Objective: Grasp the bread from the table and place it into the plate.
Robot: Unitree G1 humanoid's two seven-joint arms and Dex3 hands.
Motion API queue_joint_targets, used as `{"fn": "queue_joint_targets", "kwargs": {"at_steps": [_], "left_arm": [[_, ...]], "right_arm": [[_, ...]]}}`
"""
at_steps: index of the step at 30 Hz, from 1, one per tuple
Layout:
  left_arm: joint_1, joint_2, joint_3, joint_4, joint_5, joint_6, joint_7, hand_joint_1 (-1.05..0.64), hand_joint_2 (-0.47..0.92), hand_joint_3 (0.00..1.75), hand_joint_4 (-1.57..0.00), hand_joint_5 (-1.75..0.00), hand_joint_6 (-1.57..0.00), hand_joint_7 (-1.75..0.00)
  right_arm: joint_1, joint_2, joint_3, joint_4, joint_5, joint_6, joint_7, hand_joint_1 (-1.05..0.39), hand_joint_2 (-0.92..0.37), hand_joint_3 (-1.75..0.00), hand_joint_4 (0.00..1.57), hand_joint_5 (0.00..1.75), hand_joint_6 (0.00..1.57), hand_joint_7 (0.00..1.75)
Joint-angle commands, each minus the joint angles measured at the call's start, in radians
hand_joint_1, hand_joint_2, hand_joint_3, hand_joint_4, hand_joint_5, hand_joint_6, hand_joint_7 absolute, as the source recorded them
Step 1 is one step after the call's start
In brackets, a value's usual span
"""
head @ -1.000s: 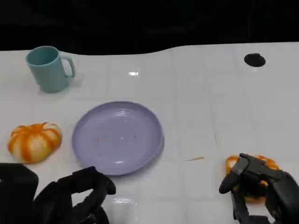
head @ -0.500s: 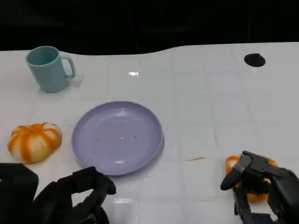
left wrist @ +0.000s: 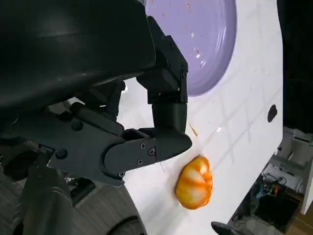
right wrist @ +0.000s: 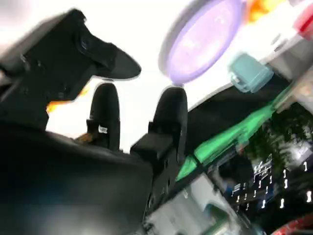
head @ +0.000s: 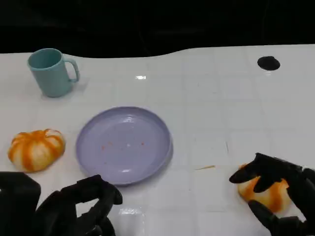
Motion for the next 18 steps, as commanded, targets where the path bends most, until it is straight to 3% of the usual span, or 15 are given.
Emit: {"fn": "queue_joint_targets", "kwargs": {"at_steps": [1, 4, 6, 13, 18], "left_arm": [[0.004, 0.014, 0.001, -0.005, 0.006, -0.007, -0.002, -0.43, 0.81, 0.68, -0.71, -1.75, -0.63, -1.44], [0.006, 0.011, 0.002, -0.005, 0.003, -0.007, -0.001, -0.43, 0.82, 0.68, -0.72, -1.75, -0.64, -1.45], [0.009, 0.013, -0.001, -0.008, 0.007, -0.011, -0.002, -0.43, 0.82, 0.68, -0.73, -1.75, -0.64, -1.45], [0.011, 0.014, -0.009, -0.008, 0.011, -0.022, -0.001, -0.42, 0.82, 0.68, -0.73, -1.75, -0.64, -1.45], [0.01, 0.012, -0.013, -0.009, 0.012, -0.018, 0.004, -0.44, 0.81, 0.68, -0.72, -1.75, -0.64, -1.44]], "right_arm": [[-0.008, -0.066, -0.013, -0.057, -0.142, 0.041, 0.017, -0.32, -0.6, -0.48, 0.37, 0.77, 0.58, 0.36], [-0.01, -0.104, -0.013, -0.103, -0.251, 0.092, 0.061, -0.36, -0.75, -0.15, 0.35, 0.56, 0.59, 0.15], [-0.01, -0.121, -0.013, -0.137, -0.289, 0.128, 0.107, -0.38, -0.78, -0.08, 0.3, 0.5, 0.57, 0.09], [-0.003, -0.149, -0.013, -0.231, -0.356, 0.21, 0.233, -0.48, -0.8, -0.01, 0.13, 0.41, 0.34, 0.0], [0.0, -0.149, 0.001, -0.269, -0.425, 0.249, 0.286, -0.51, -0.78, 0.0, 0.08, 0.4, 0.29, 0.0]]}}
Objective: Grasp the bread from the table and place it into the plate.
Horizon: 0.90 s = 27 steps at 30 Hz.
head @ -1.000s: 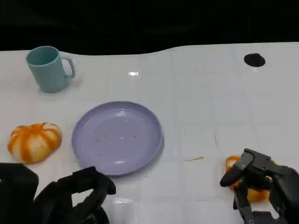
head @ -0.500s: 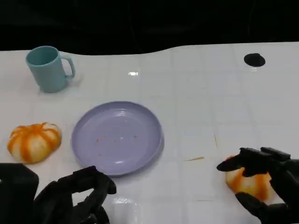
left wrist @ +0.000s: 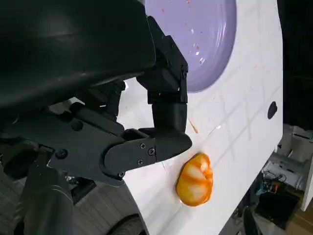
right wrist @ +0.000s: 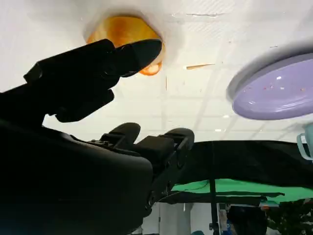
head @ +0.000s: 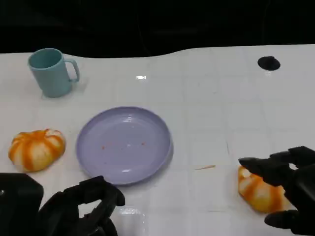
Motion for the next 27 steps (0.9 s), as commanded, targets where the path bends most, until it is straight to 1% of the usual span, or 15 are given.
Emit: {"fn": "queue_joint_targets", "kwargs": {"at_steps": [1, 5, 9, 13, 14, 17, 27], "left_arm": [[0.005, 0.012, 0.003, -0.008, 0.011, -0.008, 0.005, -0.44, 0.81, 0.68, -0.72, -1.75, -0.64, -1.44], [0.0, 0.009, 0.0, -0.005, 0.014, -0.012, 0.005, -0.44, 0.81, 0.68, -0.73, -1.75, -0.65, -1.44], [-0.001, 0.01, -0.003, -0.004, 0.017, -0.017, 0.003, -0.45, 0.81, 0.68, -0.73, -1.75, -0.65, -1.45], [0.001, 0.01, -0.002, -0.009, 0.017, -0.013, 0.005, -0.45, 0.81, 0.69, -0.73, -1.75, -0.64, -1.45], [0.002, 0.012, -0.002, -0.011, 0.017, -0.014, 0.004, -0.45, 0.81, 0.69, -0.73, -1.75, -0.64, -1.45], [0.007, 0.013, -0.002, -0.016, 0.018, -0.017, 0.003, -0.45, 0.81, 0.69, -0.73, -1.75, -0.64, -1.45], [0.01, 0.012, 0.0, -0.018, 0.013, -0.015, 0.0, -0.45, 0.81, 0.68, -0.72, -1.75, -0.64, -1.46]], "right_arm": [[0.0, -0.013, 0.007, -0.038, -0.071, 0.039, 0.055, -0.51, -0.78, 0.0, 0.07, 0.4, 0.29, 0.0], [-0.021, -0.005, 0.03, -0.027, -0.133, 0.06, 0.083, -0.53, -0.77, 0.0, 0.06, 0.4, 0.29, 0.0], [-0.057, -0.013, 0.052, 0.023, -0.18, 0.067, 0.089, -0.54, -0.77, 0.0, 0.08, 0.42, 0.3, 0.01], [-0.1, -0.031, 0.067, 0.105, -0.184, 0.062, 0.097, -0.5, -0.79, -0.01, 0.08, 0.4, 0.3, 0.0], [-0.111, -0.034, 0.072, 0.125, -0.186, 0.062, 0.097, -0.48, -0.79, -0.01, 0.09, 0.38, 0.31, 0.01], [-0.143, -0.044, 0.087, 0.197, -0.183, 0.057, 0.079, -0.47, -0.8, -0.01, 0.12, 0.35, 0.33, 0.01], [-0.243, -0.043, 0.146, 0.42, -0.165, 0.066, 0.036, -0.47, -0.85, -0.01, 0.19, 0.23, 0.37, 0.01]]}}
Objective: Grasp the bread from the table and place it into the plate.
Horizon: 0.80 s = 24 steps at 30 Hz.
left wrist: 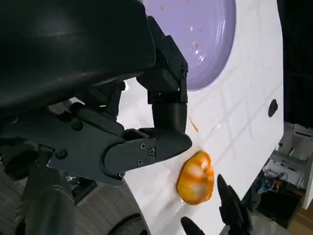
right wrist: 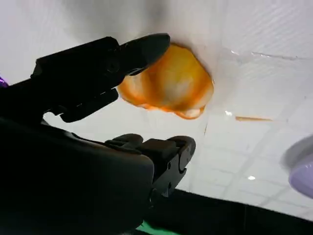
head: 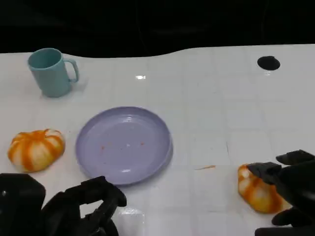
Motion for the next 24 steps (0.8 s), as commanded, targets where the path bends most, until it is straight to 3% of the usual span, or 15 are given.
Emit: {"fn": "queue_joint_targets", "kwargs": {"at_steps": [1, 13, 16, 18, 19, 20, 21, 23, 24], "left_arm": [[0.006, 0.013, 0.005, -0.009, 0.007, -0.015, -0.001, -0.45, 0.81, 0.68, -0.72, -1.75, -0.64, -1.46], [0.004, 0.015, 0.0, -0.015, 0.011, -0.013, 0.005, -0.46, 0.81, 0.68, -0.73, -1.75, -0.64, -1.46], [0.005, 0.014, 0.001, -0.02, 0.011, -0.008, 0.009, -0.46, 0.81, 0.67, -0.72, -1.75, -0.64, -1.45], [0.004, 0.013, 0.003, -0.021, 0.007, -0.003, 0.01, -0.45, 0.82, 0.67, -0.72, -1.75, -0.64, -1.45], [0.003, 0.011, 0.005, -0.021, 0.004, -0.001, 0.01, -0.45, 0.82, 0.67, -0.72, -1.75, -0.64, -1.45], [0.002, 0.01, 0.005, -0.021, 0.002, 0.0, 0.009, -0.45, 0.82, 0.67, -0.72, -1.75, -0.64, -1.45], [0.001, 0.01, 0.005, -0.021, 0.002, 0.001, 0.009, -0.46, 0.81, 0.66, -0.72, -1.75, -0.64, -1.45], [-0.001, 0.011, 0.005, -0.022, 0.001, 0.005, 0.01, -0.46, 0.81, 0.66, -0.73, -1.75, -0.65, -1.45], [-0.002, 0.011, 0.005, -0.023, 0.002, 0.007, 0.01, -0.46, 0.81, 0.66, -0.73, -1.75, -0.65, -1.45]], "right_arm": [[-0.044, -0.014, 0.024, 0.083, 0.009, 0.013, -0.029, -0.48, -0.85, -0.01, 0.2, 0.22, 0.37, 0.01], [-0.17, 0.0, 0.1, 0.323, 0.054, 0.027, -0.125, -0.43, -0.92, -0.05, 0.32, 0.19, 0.47, 0.04], [-0.182, 0.013, 0.108, 0.382, 0.06, 0.018, -0.244, -0.36, -0.92, -0.07, 0.59, 0.21, 0.7, 0.08], [-0.182, 0.025, 0.101, 0.414, 0.086, -0.001, -0.334, -0.26, -0.92, -0.07, 0.88, 0.32, 0.96, 0.12], [-0.182, 0.031, 0.093, 0.437, 0.106, -0.026, -0.397, -0.24, -0.92, -0.07, 0.94, 0.35, 1.01, 0.13], [-0.182, 0.034, 0.088, 0.453, 0.124, -0.042, -0.441, -0.19, -0.91, -0.05, 1.0, 0.61, 1.12, 0.13], [-0.183, 0.036, 0.085, 0.467, 0.139, -0.056, -0.475, -0.14, -0.91, -0.07, 0.95, 1.05, 1.24, 0.14], [-0.187, 0.029, 0.088, 0.492, 0.155, -0.084, -0.53, -0.11, -0.91, -0.1, 0.9, 1.48, 1.33, 0.17], [-0.189, 0.026, 0.09, 0.504, 0.162, -0.101, -0.558, -0.09, -0.84, -0.24, 0.88, 1.64, 1.27, 0.43]]}}
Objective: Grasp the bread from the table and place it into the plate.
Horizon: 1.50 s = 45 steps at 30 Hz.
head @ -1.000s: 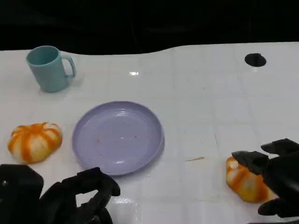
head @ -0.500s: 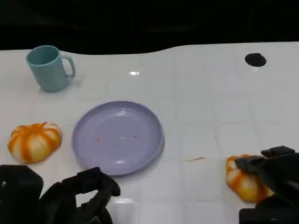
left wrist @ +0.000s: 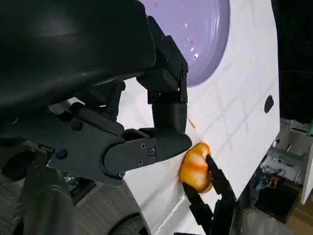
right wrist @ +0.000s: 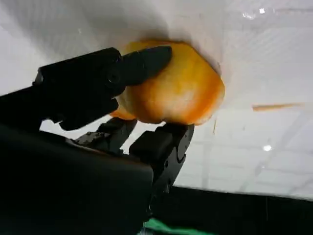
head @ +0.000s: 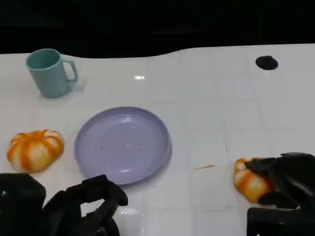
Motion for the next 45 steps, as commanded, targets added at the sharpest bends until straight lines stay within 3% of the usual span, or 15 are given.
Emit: {"fn": "queue_joint_targets", "kwargs": {"at_steps": [1, 3, 6, 12, 18, 25, 31, 36, 45], "left_arm": [[-0.003, 0.012, 0.008, -0.01, 0.005, 0.011, 0.009, -0.45, 0.81, 0.66, -0.73, -1.75, -0.65, -1.45], [-0.003, 0.013, 0.008, -0.009, 0.007, 0.008, 0.008, -0.44, 0.82, 0.67, -0.72, -1.75, -0.64, -1.45], [-0.003, 0.012, 0.009, -0.008, 0.006, 0.008, 0.008, -0.43, 0.82, 0.68, -0.72, -1.75, -0.64, -1.45], [-0.004, 0.012, 0.012, -0.015, 0.002, 0.015, 0.009, -0.43, 0.82, 0.69, -0.72, -1.75, -0.63, -1.45], [-0.005, 0.007, 0.011, -0.015, 0.002, 0.014, 0.011, -0.43, 0.82, 0.69, -0.73, -1.75, -0.63, -1.46], [-0.013, 0.0, 0.006, -0.007, 0.002, 0.01, 0.008, -0.43, 0.81, 0.69, -0.73, -1.75, -0.63, -1.46], [-0.011, 0.002, 0.004, -0.004, 0.009, 0.002, 0.008, -0.41, 0.82, 0.71, -0.71, -1.75, -0.62, -1.47], [-0.008, 0.003, 0.0, 0.001, 0.013, -0.004, 0.006, -0.42, 0.81, 0.71, -0.71, -1.75, -0.62, -1.48], [-0.003, -0.002, -0.002, -0.005, 0.013, -0.001, 0.003, -0.42, 0.81, 0.71, -0.7, -1.75, -0.61, -1.48]], "right_arm": [[-0.015, -0.012, -0.011, 0.062, 0.041, -0.053, -0.11, -0.07, -0.74, -0.43, 0.89, 1.69, 1.1, 0.86], [-0.018, -0.012, -0.009, 0.077, 0.054, -0.071, -0.147, -0.06, -0.55, -0.77, 0.9, 1.73, 0.87, 1.46], [-0.02, -0.009, -0.009, 0.087, 0.075, -0.087, -0.175, -0.06, -0.48, -0.91, 0.9, 1.75, 0.75, 1.7], [-0.015, -0.011, -0.013, 0.068, 0.111, -0.085, -0.177, -0.05, -0.46, -0.97, 0.9, 1.75, 0.77, 1.59], [-0.017, -0.013, -0.017, 0.078, 0.134, -0.148, -0.244, -0.04, -0.41, -1.04, 0.92, 1.75, 0.85, 1.46], [-0.029, -0.006, -0.03, 0.036, 0.165, -0.207, -0.273, -0.01, -0.27, -1.27, 0.96, 1.75, 0.94, 1.31], [-0.053, 0.034, -0.04, -0.039, 0.239, -0.209, -0.202, 0.0, -0.27, -1.36, 0.95, 1.75, 0.86, 1.45], [-0.089, 0.088, -0.025, -0.055, 0.266, -0.214, -0.169, -0.03, -0.26, -1.31, 0.96, 1.75, 0.74, 1.72], [-0.186, 0.2, 0.019, 0.012, 0.295, -0.225, -0.14, -0.04, -0.24, -1.42, 0.96, 1.75, 0.75, 1.74]]}}
